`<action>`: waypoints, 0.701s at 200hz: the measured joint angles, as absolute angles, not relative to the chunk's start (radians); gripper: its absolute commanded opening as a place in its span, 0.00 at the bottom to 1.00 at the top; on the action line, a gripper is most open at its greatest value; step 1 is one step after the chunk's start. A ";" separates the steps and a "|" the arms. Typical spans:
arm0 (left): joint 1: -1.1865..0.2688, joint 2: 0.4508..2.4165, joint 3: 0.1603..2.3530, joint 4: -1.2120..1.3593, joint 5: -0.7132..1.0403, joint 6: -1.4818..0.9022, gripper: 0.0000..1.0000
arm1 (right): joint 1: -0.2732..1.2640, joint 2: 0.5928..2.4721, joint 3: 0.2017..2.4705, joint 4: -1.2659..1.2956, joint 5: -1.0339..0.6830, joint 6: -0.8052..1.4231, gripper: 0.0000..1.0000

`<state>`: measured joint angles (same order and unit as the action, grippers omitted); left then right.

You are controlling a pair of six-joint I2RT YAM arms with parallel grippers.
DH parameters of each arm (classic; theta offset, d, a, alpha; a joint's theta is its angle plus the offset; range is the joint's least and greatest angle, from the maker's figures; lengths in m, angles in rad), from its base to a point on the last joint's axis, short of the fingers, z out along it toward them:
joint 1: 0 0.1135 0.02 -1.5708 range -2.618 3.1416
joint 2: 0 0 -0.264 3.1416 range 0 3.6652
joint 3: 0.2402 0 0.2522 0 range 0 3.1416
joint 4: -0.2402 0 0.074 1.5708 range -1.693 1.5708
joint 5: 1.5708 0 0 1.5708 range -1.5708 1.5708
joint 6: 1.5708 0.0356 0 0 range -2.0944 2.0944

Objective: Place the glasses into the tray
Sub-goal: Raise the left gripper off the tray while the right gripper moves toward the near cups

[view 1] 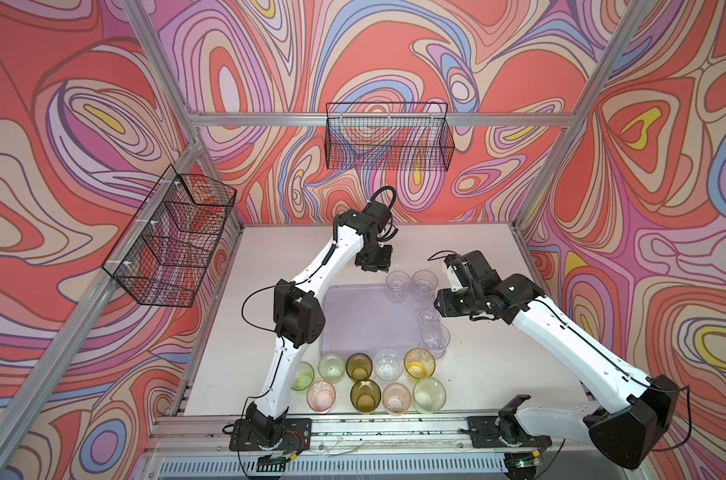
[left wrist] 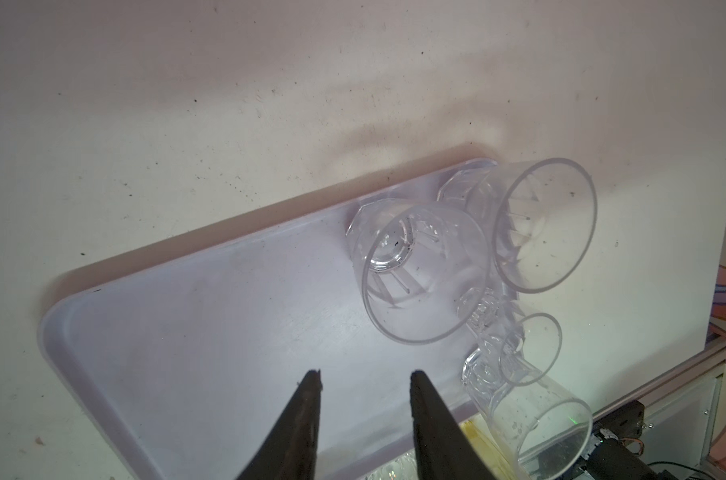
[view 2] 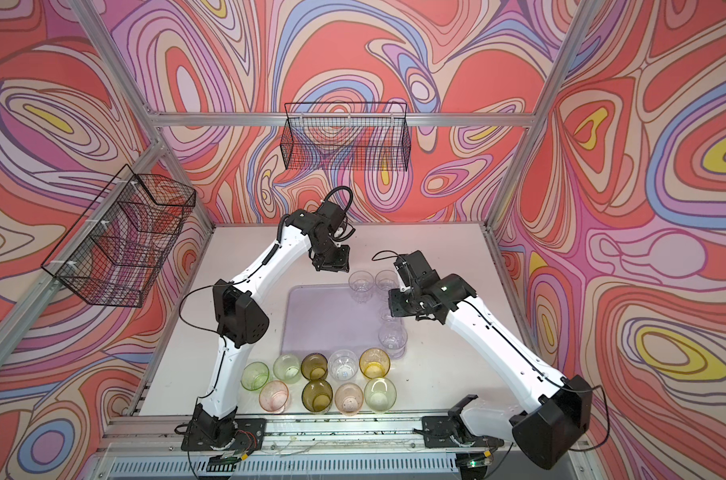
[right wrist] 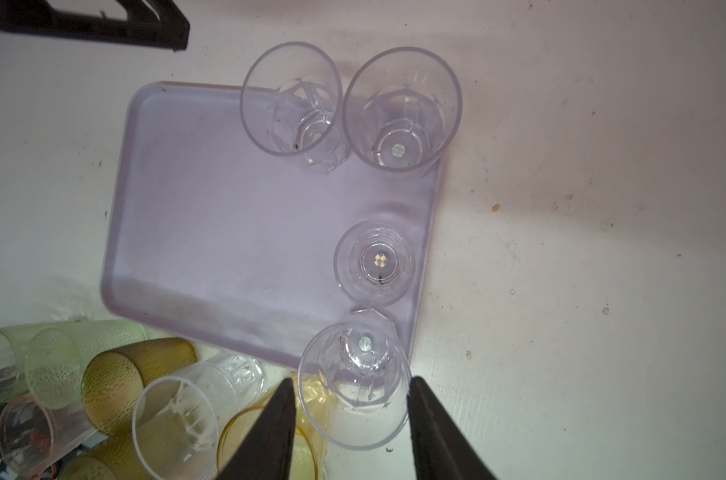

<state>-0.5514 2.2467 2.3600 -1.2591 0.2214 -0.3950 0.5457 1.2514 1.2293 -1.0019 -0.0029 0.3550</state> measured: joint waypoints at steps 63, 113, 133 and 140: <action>-0.501 2.034 2.215 -1.223 0.197 -0.336 0.44 | 0.664 1.237 1.264 -1.070 -0.046 0.337 0.46; -0.430 1.902 2.044 -1.179 0.175 -0.276 0.46 | 0.796 1.238 1.264 -1.113 -0.039 0.352 0.45; -0.406 1.864 1.984 -1.163 0.160 -0.253 0.48 | 0.853 1.240 1.264 -1.127 -0.033 0.369 0.45; -0.399 1.853 1.968 -1.158 0.155 -0.245 0.48 | 0.875 1.242 1.264 -1.132 -0.031 0.376 0.45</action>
<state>-0.3992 1.8530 1.9682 -1.1584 0.1555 -0.2447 0.8745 1.2423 1.2640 -1.1320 -0.0307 0.3759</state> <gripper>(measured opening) 0.463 0.450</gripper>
